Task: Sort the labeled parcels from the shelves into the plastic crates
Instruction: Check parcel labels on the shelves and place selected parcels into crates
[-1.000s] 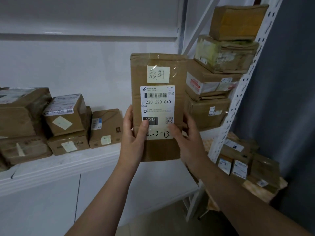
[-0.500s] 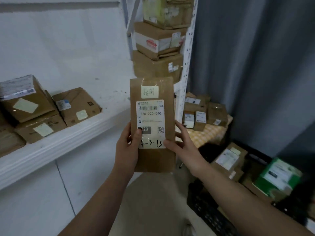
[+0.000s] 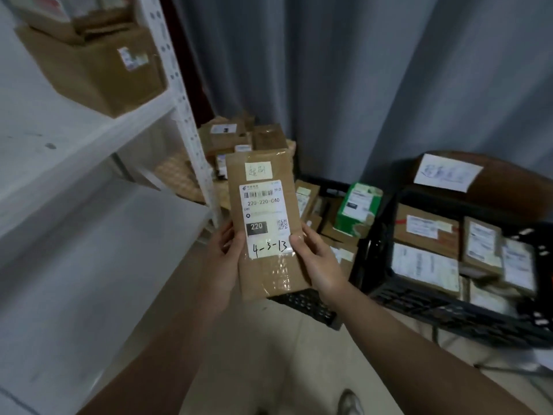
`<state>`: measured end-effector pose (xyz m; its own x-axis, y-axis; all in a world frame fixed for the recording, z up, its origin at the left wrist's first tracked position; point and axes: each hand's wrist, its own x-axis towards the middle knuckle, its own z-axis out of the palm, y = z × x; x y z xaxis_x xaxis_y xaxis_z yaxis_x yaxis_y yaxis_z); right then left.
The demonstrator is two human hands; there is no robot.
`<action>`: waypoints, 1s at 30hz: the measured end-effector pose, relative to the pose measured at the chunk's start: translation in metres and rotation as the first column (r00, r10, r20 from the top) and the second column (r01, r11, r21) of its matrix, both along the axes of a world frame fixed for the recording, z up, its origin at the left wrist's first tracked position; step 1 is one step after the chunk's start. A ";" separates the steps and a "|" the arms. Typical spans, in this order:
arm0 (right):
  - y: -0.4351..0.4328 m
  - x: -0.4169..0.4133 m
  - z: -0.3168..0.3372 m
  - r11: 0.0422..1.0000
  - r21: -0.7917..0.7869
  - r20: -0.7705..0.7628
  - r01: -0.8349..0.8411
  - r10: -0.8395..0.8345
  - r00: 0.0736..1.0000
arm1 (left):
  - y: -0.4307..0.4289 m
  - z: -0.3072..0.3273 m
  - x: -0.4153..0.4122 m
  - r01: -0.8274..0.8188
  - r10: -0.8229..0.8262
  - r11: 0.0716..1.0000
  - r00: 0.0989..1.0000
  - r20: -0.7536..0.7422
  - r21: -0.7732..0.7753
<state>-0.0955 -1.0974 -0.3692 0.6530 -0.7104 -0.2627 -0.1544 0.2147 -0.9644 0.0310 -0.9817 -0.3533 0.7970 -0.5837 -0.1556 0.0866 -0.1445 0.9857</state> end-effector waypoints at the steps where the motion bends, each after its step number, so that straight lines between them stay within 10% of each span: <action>1: -0.006 -0.011 -0.003 0.999 -0.021 -0.024 0.030 -0.031 0.999 | -0.011 -0.004 -0.008 0.031 -0.031 0.999 1.000 -0.003 0.012; 11: -0.120 -0.147 -0.022 0.890 -0.403 -0.281 0.211 -0.340 0.898 | -0.147 -0.033 -0.121 0.317 -0.311 0.940 0.948 -0.060 0.129; 22: -0.257 -0.299 -0.028 0.786 -0.497 -0.802 -0.367 -0.255 0.540 | -0.320 -0.063 -0.290 0.462 -0.432 0.878 0.878 -0.205 0.130; 30: -0.344 -0.391 -0.048 0.742 -0.436 -0.839 -0.510 -0.131 0.528 | -0.378 -0.085 -0.331 0.455 -0.467 0.847 0.884 -0.023 0.276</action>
